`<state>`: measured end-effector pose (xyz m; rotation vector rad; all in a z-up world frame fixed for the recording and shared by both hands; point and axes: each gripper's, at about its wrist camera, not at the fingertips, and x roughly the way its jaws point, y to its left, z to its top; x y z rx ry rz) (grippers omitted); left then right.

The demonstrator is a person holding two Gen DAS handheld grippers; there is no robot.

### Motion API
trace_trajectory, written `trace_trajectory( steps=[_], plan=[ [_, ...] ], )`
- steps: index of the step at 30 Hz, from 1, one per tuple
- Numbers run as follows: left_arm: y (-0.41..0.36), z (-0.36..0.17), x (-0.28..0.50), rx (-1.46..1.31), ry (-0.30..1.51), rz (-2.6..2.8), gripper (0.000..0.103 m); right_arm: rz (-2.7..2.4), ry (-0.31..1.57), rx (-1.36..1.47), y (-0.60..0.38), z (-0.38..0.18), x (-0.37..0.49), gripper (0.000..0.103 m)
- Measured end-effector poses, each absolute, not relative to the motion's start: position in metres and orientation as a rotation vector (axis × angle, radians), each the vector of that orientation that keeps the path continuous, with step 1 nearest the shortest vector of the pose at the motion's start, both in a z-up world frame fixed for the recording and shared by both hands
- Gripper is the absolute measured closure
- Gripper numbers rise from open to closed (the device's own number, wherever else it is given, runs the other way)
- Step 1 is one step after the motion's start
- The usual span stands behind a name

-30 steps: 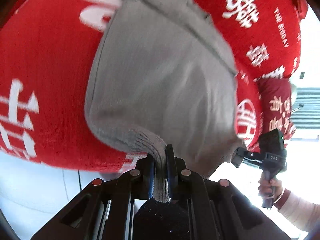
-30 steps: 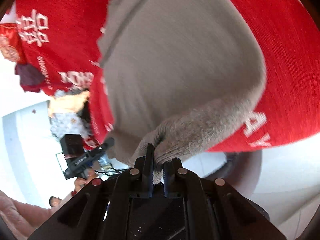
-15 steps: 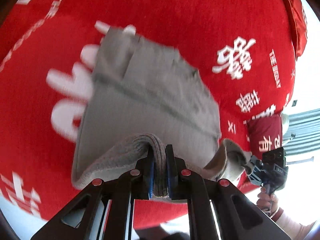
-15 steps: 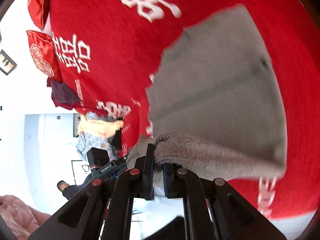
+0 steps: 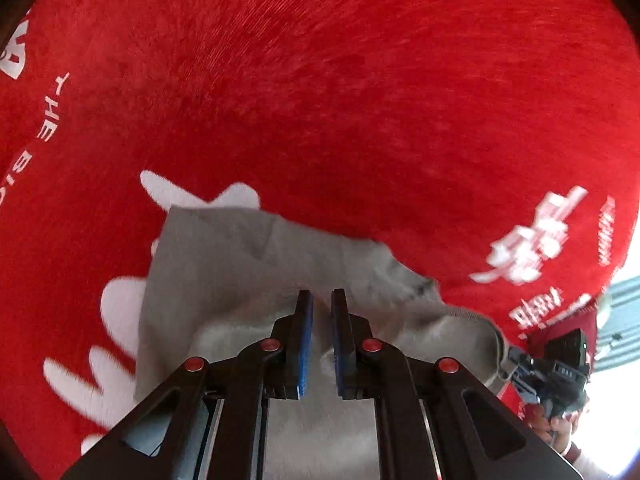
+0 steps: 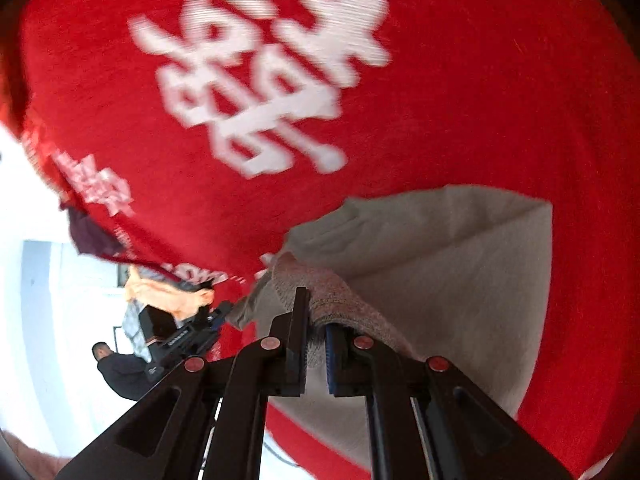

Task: Fold small clothes
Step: 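Lay the hem over the collar and open both grippers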

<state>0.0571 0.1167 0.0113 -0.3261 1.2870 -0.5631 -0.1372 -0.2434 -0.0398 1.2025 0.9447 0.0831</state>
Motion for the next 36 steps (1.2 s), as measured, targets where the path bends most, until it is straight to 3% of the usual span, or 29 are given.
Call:
trace_trajectory(
  steps=[8,9,10,11,12,13,19,21,25,27,28,29,30,36],
  plan=[
    [0.101,-0.022,0.082,-0.178,1.318,-0.378,0.092,-0.038,1.121,1.165,-0.259,-0.104,-0.106,0.092],
    [0.100,-0.020,0.080,-0.150,1.319,-0.375,0.086,-0.048,1.133,1.159,-0.258,-0.104,-0.105,0.090],
    [0.098,-0.018,0.078,-0.127,1.321,-0.377,0.070,-0.053,1.134,1.148,-0.257,-0.101,-0.104,0.082],
    [0.097,-0.015,0.075,-0.095,1.318,-0.376,0.058,-0.054,1.129,1.124,-0.256,-0.095,-0.104,0.063],
    [0.096,-0.012,0.072,-0.072,1.312,-0.375,0.044,-0.056,1.126,1.085,-0.255,-0.087,-0.104,0.053],
    [0.094,-0.008,0.070,-0.046,1.302,-0.383,0.044,-0.065,1.120,1.026,-0.254,-0.076,-0.104,0.045],
    [0.065,-0.020,0.073,0.078,1.359,-0.457,0.044,-0.101,1.189,0.740,-0.257,-0.050,-0.105,0.045],
    [0.053,-0.030,0.078,0.082,1.387,-0.465,0.044,-0.109,1.228,0.731,-0.261,-0.062,-0.101,0.045],
    [0.029,-0.048,0.085,0.116,1.422,-0.485,0.044,-0.076,1.250,0.787,-0.264,-0.084,-0.090,0.057],
    [0.021,-0.054,0.087,0.148,1.415,-0.476,0.048,-0.064,1.276,0.792,-0.262,-0.094,-0.084,0.080],
    [0.020,-0.054,0.088,0.149,1.407,-0.474,0.070,-0.062,1.291,0.782,-0.261,-0.098,-0.080,0.096],
    [0.021,-0.053,0.089,0.139,1.406,-0.477,0.085,-0.061,1.288,0.778,-0.260,-0.096,-0.079,0.096],
    [0.023,-0.052,0.092,0.108,1.420,-0.487,0.093,-0.053,1.269,0.768,-0.259,-0.092,-0.078,0.096],
    [0.044,-0.044,0.105,0.056,1.357,-0.389,0.093,-0.039,1.209,0.680,-0.256,-0.070,-0.067,0.096]
  ],
)
